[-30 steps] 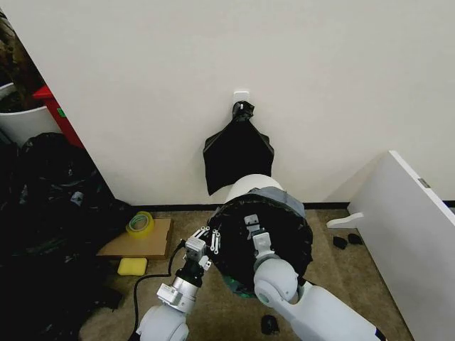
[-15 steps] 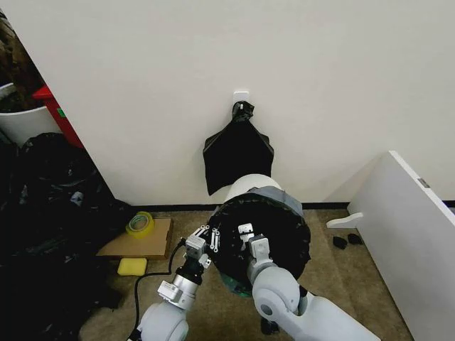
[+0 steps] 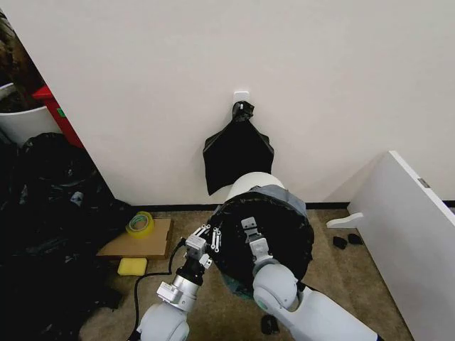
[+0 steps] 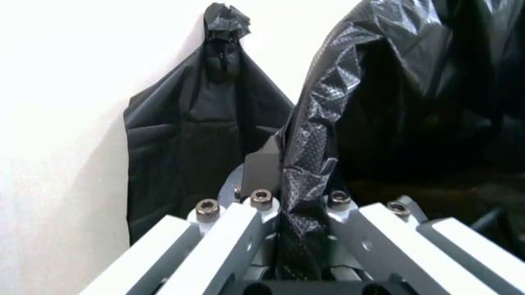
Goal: Place the garbage bag over the trash bin.
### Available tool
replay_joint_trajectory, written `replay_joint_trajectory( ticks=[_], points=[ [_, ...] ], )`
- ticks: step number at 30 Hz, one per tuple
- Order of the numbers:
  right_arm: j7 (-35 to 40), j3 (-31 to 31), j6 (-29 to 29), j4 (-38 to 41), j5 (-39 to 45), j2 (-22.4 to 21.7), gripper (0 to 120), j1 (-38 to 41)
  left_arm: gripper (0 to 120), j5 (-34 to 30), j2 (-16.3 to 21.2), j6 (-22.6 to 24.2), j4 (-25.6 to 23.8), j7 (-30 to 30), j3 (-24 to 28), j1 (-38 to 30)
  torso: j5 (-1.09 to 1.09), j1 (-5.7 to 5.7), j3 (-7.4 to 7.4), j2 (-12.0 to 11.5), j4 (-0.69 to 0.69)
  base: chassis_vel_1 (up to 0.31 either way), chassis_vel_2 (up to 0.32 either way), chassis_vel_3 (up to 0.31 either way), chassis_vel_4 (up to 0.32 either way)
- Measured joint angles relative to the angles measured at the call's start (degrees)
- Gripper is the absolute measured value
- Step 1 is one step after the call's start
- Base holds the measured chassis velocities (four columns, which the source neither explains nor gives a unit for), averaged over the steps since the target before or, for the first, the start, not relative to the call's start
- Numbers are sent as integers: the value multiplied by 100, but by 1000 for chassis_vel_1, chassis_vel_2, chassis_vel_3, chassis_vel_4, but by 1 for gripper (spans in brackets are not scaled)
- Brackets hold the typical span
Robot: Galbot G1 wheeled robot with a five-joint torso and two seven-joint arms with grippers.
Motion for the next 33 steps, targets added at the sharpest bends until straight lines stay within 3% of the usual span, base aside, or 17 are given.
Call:
replay_joint_trajectory(
  ticks=[5, 6, 7, 9, 11, 13, 18, 20, 27, 29, 33],
  points=[
    [-628, 170, 1286, -24, -389, -98, 3, -251, 0, -375, 2, 218, -89, -61, -49, -23, 0, 0, 0, 0, 0, 0, 0, 0, 0],
    [-1134, 284, 2045, 2, -624, -199, 10, -407, 0, -580, 17, 349, -123, -114, -99, -40, 1, 0, 0, 0, 0, 0, 0, 0, 0],
    [-1491, 360, 2429, 16, -787, -257, 15, -494, 0, -710, 27, 434, -142, -140, -118, -49, 0, 0, 0, 0, 1, 0, 0, 0, 0],
    [-1785, 431, 2719, 36, -927, -309, 18, -575, 0, -817, 35, 498, -151, -157, -128, -54, 0, 0, 0, 0, 0, 0, 0, 0, 0],
    [-2550, 647, 3394, 156, -1255, -469, 28, -804, 0, -978, 44, 599, -151, -182, -158, -95, 0, 0, 0, 0, 0, 0, 0, 0, 0],
    [-2997, 827, 3717, 347, -1385, -553, 38, -963, 0, -962, 32, 600, -81, -179, -171, -142, 0, 0, 0, 0, 0, 0, 0, 0, 0],
    [-3284, 1052, 3967, 597, -1546, -616, 48, -1073, 0, -856, 6, 570, 57, -163, -189, -193, 0, 0, -1, 0, 0, 0, 0, 0, 0],
    [-3591, 1244, 4273, 872, -1604, -736, 63, -1182, 0, -846, -23, 560, 200, -158, -232, -260, -1, 0, 0, 0, 0, 0, 0, 0, 0],
    [-4300, 1357, 4917, 1225, -1547, -927, 86, -1528, 0, -1313, -71, 949, 158, -446, -295, -310, 1, 0, 0, 0, 0, 0, 0, 0, 0],
    [-4261, 1407, 4971, 1258, -1763, -917, 93, -1665, 0, -1551, -98, 1194, 47, -636, -329, -328, -1, 0, 0, 0, 1, 0, 0, 0, 0],
    [-2616, 1411, 4178, 1474, -2783, -868, 100, -2131, 0, -2338, -195, 1976, -276, -1266, -483, -368, 0, 0, -1, 0, 0, 0, 0, 0, 0]
  ],
)
